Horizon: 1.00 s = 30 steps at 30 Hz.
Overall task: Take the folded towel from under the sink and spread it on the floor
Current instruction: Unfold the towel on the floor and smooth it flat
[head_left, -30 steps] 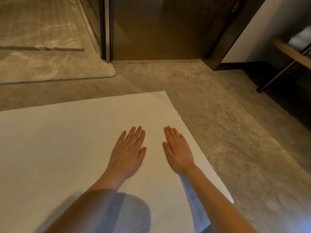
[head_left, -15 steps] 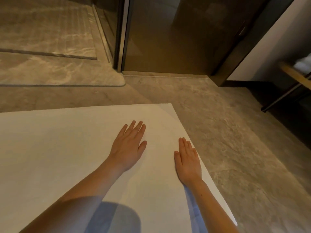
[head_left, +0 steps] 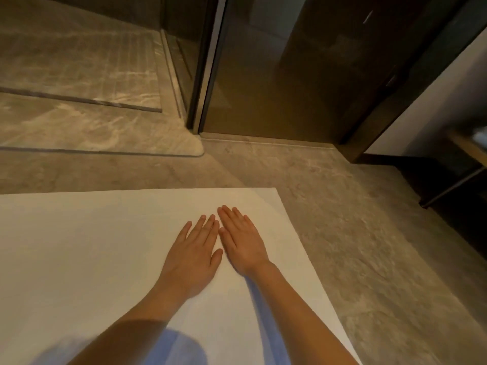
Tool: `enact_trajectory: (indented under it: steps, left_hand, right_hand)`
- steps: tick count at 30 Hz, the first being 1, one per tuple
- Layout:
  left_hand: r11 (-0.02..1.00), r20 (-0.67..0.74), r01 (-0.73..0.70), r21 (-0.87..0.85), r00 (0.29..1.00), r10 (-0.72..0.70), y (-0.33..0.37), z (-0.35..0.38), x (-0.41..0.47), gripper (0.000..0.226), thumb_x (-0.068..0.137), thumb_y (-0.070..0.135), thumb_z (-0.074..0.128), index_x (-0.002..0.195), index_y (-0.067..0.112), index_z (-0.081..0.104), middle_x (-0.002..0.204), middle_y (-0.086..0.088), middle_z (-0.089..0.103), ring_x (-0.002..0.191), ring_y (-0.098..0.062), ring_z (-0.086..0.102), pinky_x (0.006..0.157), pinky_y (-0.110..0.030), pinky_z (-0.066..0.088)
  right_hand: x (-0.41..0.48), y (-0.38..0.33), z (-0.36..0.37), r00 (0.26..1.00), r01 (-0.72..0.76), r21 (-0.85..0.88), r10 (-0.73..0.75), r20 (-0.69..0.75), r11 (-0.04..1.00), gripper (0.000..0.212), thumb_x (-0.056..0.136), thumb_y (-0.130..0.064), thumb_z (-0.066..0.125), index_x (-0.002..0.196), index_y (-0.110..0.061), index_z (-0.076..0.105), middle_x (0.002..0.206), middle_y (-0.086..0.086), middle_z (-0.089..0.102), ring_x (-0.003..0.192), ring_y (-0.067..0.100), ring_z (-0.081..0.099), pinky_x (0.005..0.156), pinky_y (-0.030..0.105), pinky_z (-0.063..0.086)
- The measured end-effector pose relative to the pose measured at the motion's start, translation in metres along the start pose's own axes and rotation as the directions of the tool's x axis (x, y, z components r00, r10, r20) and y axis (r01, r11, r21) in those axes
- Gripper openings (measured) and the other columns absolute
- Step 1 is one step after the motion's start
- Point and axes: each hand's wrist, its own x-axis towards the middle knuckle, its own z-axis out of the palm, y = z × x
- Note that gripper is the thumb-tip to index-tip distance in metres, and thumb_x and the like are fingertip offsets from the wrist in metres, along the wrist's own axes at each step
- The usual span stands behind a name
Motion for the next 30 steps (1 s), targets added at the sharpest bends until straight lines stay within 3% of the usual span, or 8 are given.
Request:
enact_trajectory:
  steps: [4, 8, 16, 23, 26, 28, 30]
  left_hand:
    - [1.000, 0.009, 0.009, 0.011, 1.000, -0.009, -0.002, 0.002, 0.002, 0.075, 0.088, 0.049, -0.010, 0.153, 0.014, 0.000, 0.161, -0.002, -0.003, 0.148, -0.017, -0.006, 0.117, -0.036, -0.013]
    - [1.000, 0.019, 0.008, 0.017, 1.000, -0.009, -0.004, 0.004, 0.002, 0.068, 0.095, 0.048, 0.002, 0.153, 0.014, 0.001, 0.162, -0.002, -0.002, 0.148, -0.016, -0.006, 0.119, -0.037, -0.009]
    - [1.000, 0.058, 0.009, 0.021, 0.998, -0.010, -0.004, 0.006, 0.003, 0.071, 0.092, 0.049, 0.001, 0.154, 0.013, 0.006, 0.162, -0.002, 0.003, 0.149, -0.016, -0.003, 0.119, -0.036, -0.009]
    - [1.000, 0.160, 0.020, -0.019, 0.987, -0.017, -0.004, -0.003, 0.007, 0.065, 0.099, 0.047, 0.014, 0.154, 0.016, 0.000, 0.162, 0.001, -0.005, 0.148, -0.013, -0.009, 0.119, -0.036, -0.008]
    - [0.992, 0.193, 0.050, -0.113, 0.981, -0.028, -0.005, -0.028, 0.004, 0.062, 0.101, 0.045, 0.021, 0.154, 0.020, 0.001, 0.162, 0.004, -0.003, 0.147, -0.011, -0.008, 0.120, -0.035, -0.005]
    - [0.985, 0.050, 0.055, -0.166, 0.998, -0.047, -0.009, -0.047, -0.014, 0.058, 0.101, 0.041, 0.024, 0.154, 0.021, 0.009, 0.162, 0.005, 0.007, 0.148, -0.012, -0.001, 0.120, -0.034, -0.001]
    - [0.974, -0.070, 0.072, -0.217, 0.994, -0.089, -0.011, -0.062, -0.046, 0.054, 0.101, 0.036, 0.027, 0.153, 0.020, 0.020, 0.160, 0.004, 0.020, 0.148, -0.014, 0.009, 0.121, -0.034, 0.005]
  right_hand:
    - [0.007, 0.033, -0.009, 0.997, -0.077, -0.050, 0.078, 0.002, 0.996, 0.053, 0.103, -0.041, 0.015, 0.154, -0.031, 0.008, 0.161, -0.013, 0.005, 0.147, 0.002, -0.004, 0.120, 0.029, -0.001]
    - [0.008, 0.057, -0.017, 0.981, -0.193, -0.083, 0.193, -0.013, 0.978, 0.054, 0.103, -0.040, 0.016, 0.154, -0.027, 0.007, 0.162, -0.009, 0.005, 0.148, 0.007, -0.001, 0.119, 0.027, -0.003]
    - [0.002, 0.069, -0.021, 0.959, -0.282, -0.093, 0.278, -0.046, 0.955, 0.055, 0.103, -0.039, 0.016, 0.154, -0.022, 0.008, 0.162, -0.005, 0.006, 0.149, 0.012, 0.001, 0.120, 0.030, -0.001]
    - [0.014, 0.051, -0.044, 0.912, -0.342, -0.217, 0.379, 0.157, 0.914, 0.056, 0.104, -0.036, 0.014, 0.155, -0.016, 0.002, 0.163, 0.002, -0.002, 0.149, 0.018, -0.001, 0.121, 0.037, 0.003]
    - [0.012, 0.021, -0.053, 0.933, -0.353, -0.089, 0.357, 0.032, 0.931, 0.053, 0.105, -0.034, 0.020, 0.154, -0.014, 0.015, 0.162, 0.005, 0.012, 0.148, 0.020, 0.010, 0.120, 0.037, 0.009]
    - [-0.002, -0.012, -0.049, 0.941, -0.303, 0.113, 0.316, -0.121, 0.946, 0.051, 0.105, -0.032, 0.027, 0.152, -0.014, 0.025, 0.159, 0.004, 0.023, 0.147, 0.019, 0.016, 0.119, 0.033, 0.012]
    - [-0.025, -0.049, -0.038, 0.956, -0.190, 0.216, 0.231, -0.183, 0.958, 0.048, 0.104, -0.030, 0.032, 0.150, -0.016, 0.031, 0.157, 0.002, 0.028, 0.147, 0.017, 0.019, 0.117, 0.027, 0.013]
